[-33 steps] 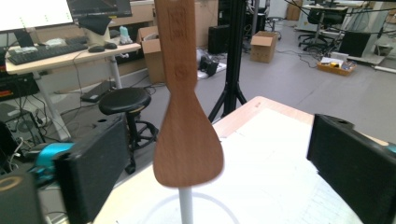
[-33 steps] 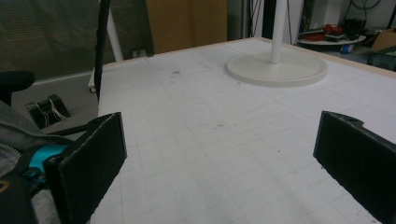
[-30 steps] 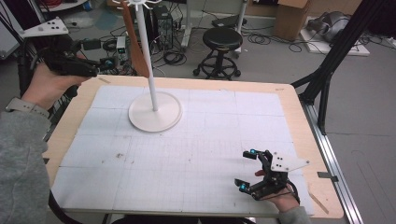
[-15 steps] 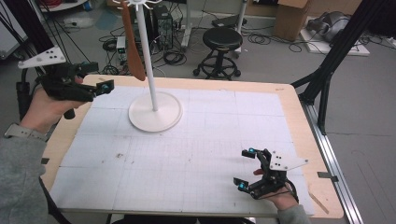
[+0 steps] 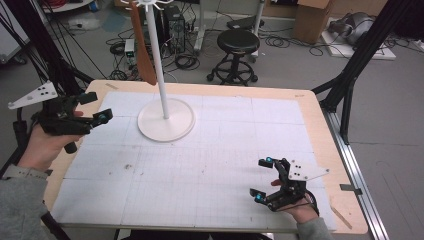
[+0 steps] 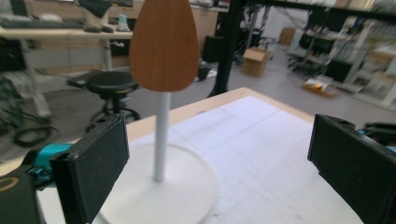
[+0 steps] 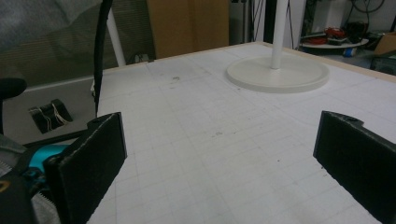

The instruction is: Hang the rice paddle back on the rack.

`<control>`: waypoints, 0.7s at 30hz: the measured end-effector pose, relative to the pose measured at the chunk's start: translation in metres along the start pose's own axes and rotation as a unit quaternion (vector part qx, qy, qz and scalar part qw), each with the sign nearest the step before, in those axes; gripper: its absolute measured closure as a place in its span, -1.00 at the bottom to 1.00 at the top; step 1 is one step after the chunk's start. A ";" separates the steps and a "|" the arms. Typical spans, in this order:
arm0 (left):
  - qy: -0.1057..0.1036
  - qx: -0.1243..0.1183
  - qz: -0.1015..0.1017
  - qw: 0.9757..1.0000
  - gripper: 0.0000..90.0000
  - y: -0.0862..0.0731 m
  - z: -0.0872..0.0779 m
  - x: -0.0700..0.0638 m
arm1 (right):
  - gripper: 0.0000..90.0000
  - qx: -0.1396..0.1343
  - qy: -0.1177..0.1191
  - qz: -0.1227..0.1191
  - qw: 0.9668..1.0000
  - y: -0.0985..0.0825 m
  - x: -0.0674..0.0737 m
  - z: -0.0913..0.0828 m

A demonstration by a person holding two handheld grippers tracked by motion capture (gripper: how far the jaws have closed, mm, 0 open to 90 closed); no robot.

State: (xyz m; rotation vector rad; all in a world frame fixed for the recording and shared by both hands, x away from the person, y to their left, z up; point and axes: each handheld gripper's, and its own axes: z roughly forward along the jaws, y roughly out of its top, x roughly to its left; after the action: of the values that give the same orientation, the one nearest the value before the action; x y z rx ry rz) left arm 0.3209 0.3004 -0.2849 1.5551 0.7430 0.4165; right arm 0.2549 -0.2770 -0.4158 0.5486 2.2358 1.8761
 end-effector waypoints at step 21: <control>0.023 0.022 0.042 0.999 -0.87 -0.071 -0.004 -0.033 | -0.97 0.001 0.003 0.008 1.000 0.000 -0.007 0.006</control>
State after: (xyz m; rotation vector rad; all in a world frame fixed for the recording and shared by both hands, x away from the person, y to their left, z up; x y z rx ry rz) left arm 0.2798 0.2807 -0.3486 1.6270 0.7278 0.5024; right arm 0.2637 -0.2740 -0.4173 0.5638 2.2431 1.8859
